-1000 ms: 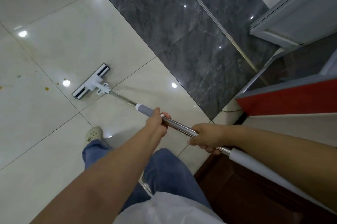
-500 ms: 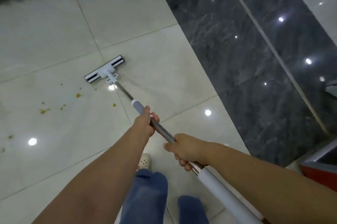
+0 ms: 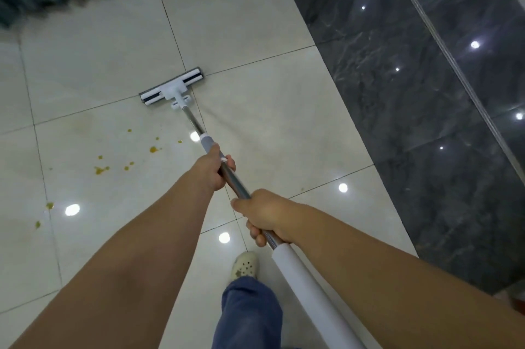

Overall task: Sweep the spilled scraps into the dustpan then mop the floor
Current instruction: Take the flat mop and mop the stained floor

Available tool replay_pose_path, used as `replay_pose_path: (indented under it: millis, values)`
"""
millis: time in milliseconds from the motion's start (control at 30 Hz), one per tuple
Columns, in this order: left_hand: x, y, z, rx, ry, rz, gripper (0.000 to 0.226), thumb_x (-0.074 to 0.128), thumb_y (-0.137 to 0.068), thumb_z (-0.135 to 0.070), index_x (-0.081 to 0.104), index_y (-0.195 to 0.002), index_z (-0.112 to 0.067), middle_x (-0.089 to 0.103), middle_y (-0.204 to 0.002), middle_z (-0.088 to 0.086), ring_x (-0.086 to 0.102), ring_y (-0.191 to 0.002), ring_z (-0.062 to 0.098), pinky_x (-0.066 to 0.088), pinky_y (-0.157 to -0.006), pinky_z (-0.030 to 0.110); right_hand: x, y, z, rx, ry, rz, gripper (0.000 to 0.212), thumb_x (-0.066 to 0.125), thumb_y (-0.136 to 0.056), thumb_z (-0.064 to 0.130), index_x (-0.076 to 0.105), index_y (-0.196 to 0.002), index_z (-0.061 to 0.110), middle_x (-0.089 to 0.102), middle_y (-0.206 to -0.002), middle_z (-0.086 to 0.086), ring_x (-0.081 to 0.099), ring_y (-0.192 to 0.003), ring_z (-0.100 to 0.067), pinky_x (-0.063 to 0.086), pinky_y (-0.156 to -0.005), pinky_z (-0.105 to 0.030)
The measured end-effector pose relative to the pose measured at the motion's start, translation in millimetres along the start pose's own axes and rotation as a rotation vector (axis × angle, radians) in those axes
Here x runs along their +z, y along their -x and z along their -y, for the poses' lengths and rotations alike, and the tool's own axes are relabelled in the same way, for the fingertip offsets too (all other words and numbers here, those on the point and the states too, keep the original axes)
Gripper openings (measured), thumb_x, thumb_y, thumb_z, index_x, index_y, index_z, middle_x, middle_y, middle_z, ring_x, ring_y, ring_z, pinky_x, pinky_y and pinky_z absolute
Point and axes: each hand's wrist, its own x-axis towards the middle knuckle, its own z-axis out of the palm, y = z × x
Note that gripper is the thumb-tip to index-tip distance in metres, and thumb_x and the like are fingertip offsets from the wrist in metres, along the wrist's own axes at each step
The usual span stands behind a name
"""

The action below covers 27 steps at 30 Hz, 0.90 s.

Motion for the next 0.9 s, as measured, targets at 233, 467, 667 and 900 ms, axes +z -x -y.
replay_pose_path:
  millis: [233, 467, 667, 900]
  values:
    - [-24.9, 45.7, 114.1, -0.032, 0.003, 0.034, 0.031, 0.056, -0.092, -0.036, 0.045, -0.084, -0.008, 0.044, -0.063, 0.005, 0.041, -0.040, 0.014, 0.040, -0.033, 0.014, 9.2, 54.3, -115.8, 0.016, 0.097, -0.033, 0.036, 0.044, -0.096, 0.039, 0.052, -0.112, 0.008, 0.048, -0.061, -0.004, 0.043, -0.049, -0.012, 0.043, -0.054, -0.026]
    - [-69.9, 118.8, 268.7, -0.044, -0.071, 0.088, 0.032, 0.051, -0.095, -0.036, 0.042, -0.080, -0.008, 0.045, -0.029, 0.004, 0.042, -0.025, 0.014, 0.041, -0.036, 0.018, 37.1, 150.8, -257.6, 0.032, 0.127, -0.021, 0.024, 0.043, -0.098, 0.033, 0.051, -0.096, 0.011, 0.045, -0.061, -0.002, 0.040, -0.048, -0.009, 0.041, -0.049, -0.022]
    - [-123.2, 178.9, 389.6, -0.070, -0.129, 0.069, 0.040, 0.046, -0.097, -0.038, 0.043, -0.073, -0.007, 0.045, -0.027, 0.003, 0.042, -0.023, 0.013, 0.045, -0.043, 0.026, 74.6, 220.6, -368.5, 0.101, 0.212, 0.031, 0.016, 0.050, -0.094, 0.029, 0.048, -0.098, 0.014, 0.049, -0.065, -0.004, 0.044, -0.050, -0.011, 0.045, -0.050, -0.025]
    - [-161.1, 202.6, 435.9, -0.083, -0.036, 0.036, 0.034, 0.047, -0.096, -0.039, 0.040, -0.081, -0.010, 0.043, -0.027, 0.000, 0.041, -0.024, 0.011, 0.041, -0.036, 0.020, 96.2, 248.5, -409.6, 0.123, 0.231, 0.070, 0.021, 0.057, -0.092, 0.022, 0.043, -0.104, 0.010, 0.045, -0.069, -0.005, 0.041, -0.048, -0.010, 0.040, -0.041, -0.022]
